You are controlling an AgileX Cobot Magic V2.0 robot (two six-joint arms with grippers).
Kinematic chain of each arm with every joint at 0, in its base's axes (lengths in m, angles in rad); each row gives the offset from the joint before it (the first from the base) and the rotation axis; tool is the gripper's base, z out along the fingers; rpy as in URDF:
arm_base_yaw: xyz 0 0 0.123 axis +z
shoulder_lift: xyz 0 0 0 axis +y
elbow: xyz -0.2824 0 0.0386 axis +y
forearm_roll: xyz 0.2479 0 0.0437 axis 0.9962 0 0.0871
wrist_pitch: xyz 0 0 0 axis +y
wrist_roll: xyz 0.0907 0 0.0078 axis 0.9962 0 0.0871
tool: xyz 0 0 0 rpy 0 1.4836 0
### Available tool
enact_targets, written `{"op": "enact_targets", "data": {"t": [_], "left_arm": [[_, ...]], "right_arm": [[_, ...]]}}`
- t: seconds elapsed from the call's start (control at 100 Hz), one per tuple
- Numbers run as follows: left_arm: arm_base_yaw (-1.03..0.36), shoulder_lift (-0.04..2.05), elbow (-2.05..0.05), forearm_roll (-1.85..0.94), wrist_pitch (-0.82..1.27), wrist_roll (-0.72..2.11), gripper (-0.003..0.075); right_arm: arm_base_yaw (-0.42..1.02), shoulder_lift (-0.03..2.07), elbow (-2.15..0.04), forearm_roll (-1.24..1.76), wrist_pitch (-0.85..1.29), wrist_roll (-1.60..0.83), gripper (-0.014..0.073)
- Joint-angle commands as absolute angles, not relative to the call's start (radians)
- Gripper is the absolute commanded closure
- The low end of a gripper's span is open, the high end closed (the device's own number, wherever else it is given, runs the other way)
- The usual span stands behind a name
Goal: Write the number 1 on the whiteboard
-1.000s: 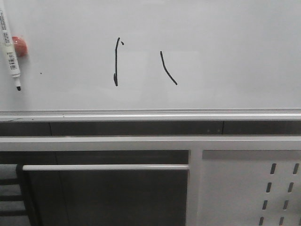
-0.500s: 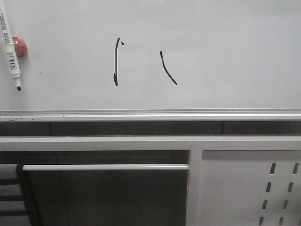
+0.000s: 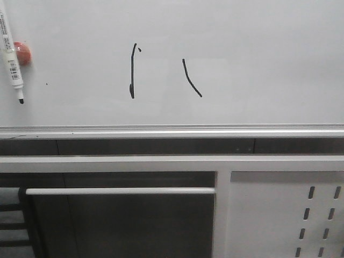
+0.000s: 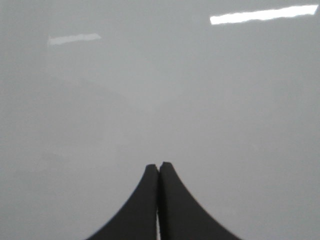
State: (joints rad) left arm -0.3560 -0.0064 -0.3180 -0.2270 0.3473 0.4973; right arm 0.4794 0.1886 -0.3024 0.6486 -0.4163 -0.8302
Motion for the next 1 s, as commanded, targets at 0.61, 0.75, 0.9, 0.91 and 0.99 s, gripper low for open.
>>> {"op": "enact_targets", "data": {"t": [0.61, 0.75, 0.9, 0.91, 0.99], "left_arm": [[-0.354, -0.033, -0.349, -0.212, 0.433, 0.493, 0.0738], [-0.354, -0.033, -0.349, -0.212, 0.433, 0.493, 0.0738], [-0.354, -0.033, -0.349, -0.212, 0.433, 0.493, 0.0738], [-0.354, -0.033, -0.349, -0.212, 0.433, 0.493, 0.0738], [-0.354, -0.033, -0.349, -0.212, 0.433, 0.493, 0.0738]], "right_arm": [[0.198, 0.082, -0.32, 0.637, -0.038, -0.841, 0.0673], [0.198, 0.023, -0.32, 0.648, 0.06, -0.841, 0.0673], [0.198, 0.0, -0.302, 0.649, 0.064, -0.841, 0.0673], [0.198, -0.002, -0.302, 0.649, 0.064, -0.841, 0.0673], [0.197, -0.014, -0.296, 0.649, 0.064, -0.841, 0.0673]]}}
